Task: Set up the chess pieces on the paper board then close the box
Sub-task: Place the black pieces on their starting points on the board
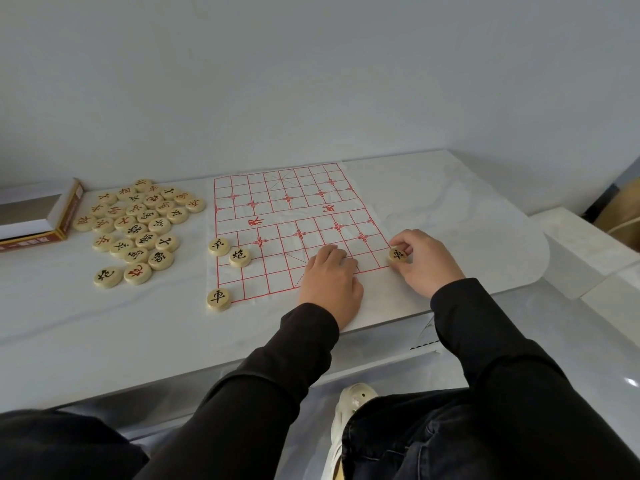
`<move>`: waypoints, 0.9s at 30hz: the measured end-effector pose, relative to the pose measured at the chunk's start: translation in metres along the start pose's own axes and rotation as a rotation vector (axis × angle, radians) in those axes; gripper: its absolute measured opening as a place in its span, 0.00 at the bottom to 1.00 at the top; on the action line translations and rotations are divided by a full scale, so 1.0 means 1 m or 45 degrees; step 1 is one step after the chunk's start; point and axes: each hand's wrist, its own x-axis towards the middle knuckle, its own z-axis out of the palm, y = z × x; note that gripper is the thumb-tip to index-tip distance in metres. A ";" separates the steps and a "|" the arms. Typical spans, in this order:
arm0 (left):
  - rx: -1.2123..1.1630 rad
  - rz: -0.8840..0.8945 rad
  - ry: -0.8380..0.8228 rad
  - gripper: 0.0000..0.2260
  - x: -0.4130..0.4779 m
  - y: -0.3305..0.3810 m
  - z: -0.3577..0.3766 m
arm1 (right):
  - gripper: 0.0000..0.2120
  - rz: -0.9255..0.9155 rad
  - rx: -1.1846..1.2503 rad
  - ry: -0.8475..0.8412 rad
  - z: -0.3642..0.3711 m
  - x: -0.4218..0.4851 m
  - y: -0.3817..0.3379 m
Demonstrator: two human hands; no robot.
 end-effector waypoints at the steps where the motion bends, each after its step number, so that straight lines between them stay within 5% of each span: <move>1: 0.003 -0.001 0.002 0.16 0.000 0.000 0.000 | 0.13 0.004 -0.024 -0.026 0.001 0.000 0.000; 27: 0.131 -0.154 0.075 0.19 0.001 -0.021 -0.045 | 0.18 -0.171 -0.113 -0.008 0.001 0.010 -0.063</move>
